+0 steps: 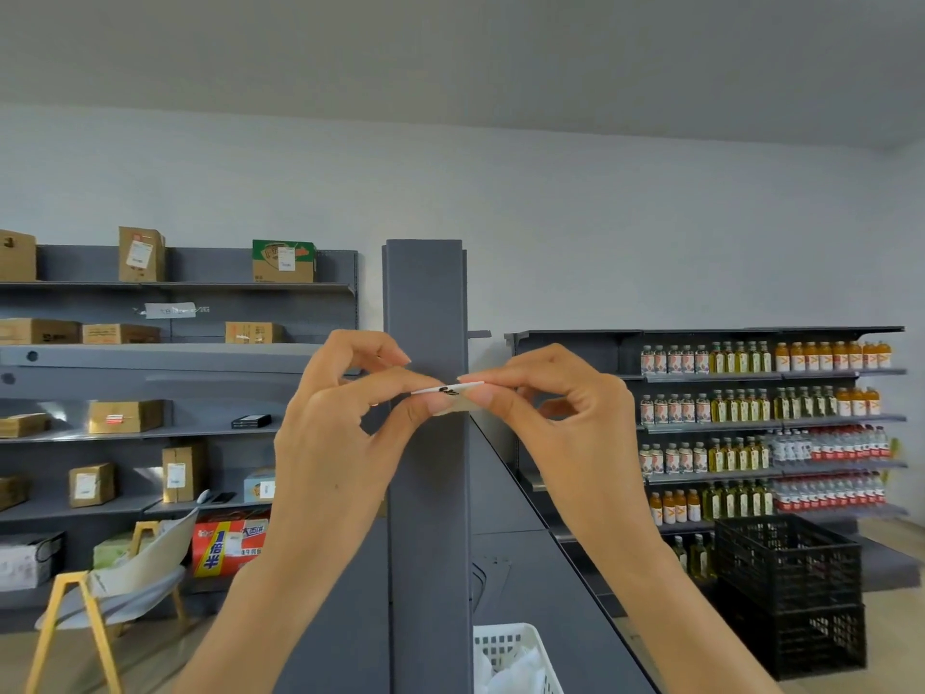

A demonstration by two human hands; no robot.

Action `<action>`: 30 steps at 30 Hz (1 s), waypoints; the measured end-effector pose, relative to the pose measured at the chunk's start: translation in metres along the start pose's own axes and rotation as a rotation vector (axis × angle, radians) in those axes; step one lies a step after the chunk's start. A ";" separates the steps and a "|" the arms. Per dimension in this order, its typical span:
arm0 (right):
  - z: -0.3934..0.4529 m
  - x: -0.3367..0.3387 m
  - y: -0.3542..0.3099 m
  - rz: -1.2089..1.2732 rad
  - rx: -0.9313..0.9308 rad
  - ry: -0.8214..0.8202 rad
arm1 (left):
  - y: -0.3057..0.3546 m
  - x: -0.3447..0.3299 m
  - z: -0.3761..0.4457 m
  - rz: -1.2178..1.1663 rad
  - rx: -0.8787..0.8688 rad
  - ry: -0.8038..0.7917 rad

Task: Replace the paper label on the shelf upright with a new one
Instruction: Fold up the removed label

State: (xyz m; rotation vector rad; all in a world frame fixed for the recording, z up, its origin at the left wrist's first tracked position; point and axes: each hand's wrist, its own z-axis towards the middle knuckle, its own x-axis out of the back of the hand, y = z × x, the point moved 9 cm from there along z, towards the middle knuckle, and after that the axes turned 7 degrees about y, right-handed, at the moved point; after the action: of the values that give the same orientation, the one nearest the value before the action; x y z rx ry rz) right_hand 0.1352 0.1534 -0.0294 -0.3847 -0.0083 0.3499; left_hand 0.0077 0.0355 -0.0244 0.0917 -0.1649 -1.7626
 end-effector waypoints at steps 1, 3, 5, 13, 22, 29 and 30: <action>0.000 -0.002 0.002 -0.009 -0.011 -0.016 | -0.002 -0.001 0.000 -0.005 0.006 -0.018; -0.001 -0.007 0.006 -0.019 -0.035 -0.043 | -0.005 -0.005 0.001 -0.013 0.002 -0.057; -0.001 -0.011 0.008 -0.017 -0.060 -0.068 | -0.010 -0.009 0.001 -0.072 0.036 -0.112; -0.005 -0.030 0.013 0.189 -0.235 -0.262 | -0.011 -0.020 -0.005 -0.393 0.212 -0.286; -0.007 -0.039 0.011 0.308 -0.294 -0.268 | -0.003 -0.017 -0.001 -0.393 0.101 -0.270; -0.009 -0.043 0.010 0.202 -0.180 -0.189 | -0.007 0.002 -0.002 -0.244 0.017 -0.085; -0.009 -0.041 0.009 0.211 -0.166 -0.180 | -0.009 0.006 -0.002 -0.230 0.022 -0.053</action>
State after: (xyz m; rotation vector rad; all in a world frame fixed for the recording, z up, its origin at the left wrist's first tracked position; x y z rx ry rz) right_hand 0.0941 0.1435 -0.0386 -0.5193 -0.1746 0.5941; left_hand -0.0022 0.0313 -0.0274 0.0827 -0.2194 -1.9940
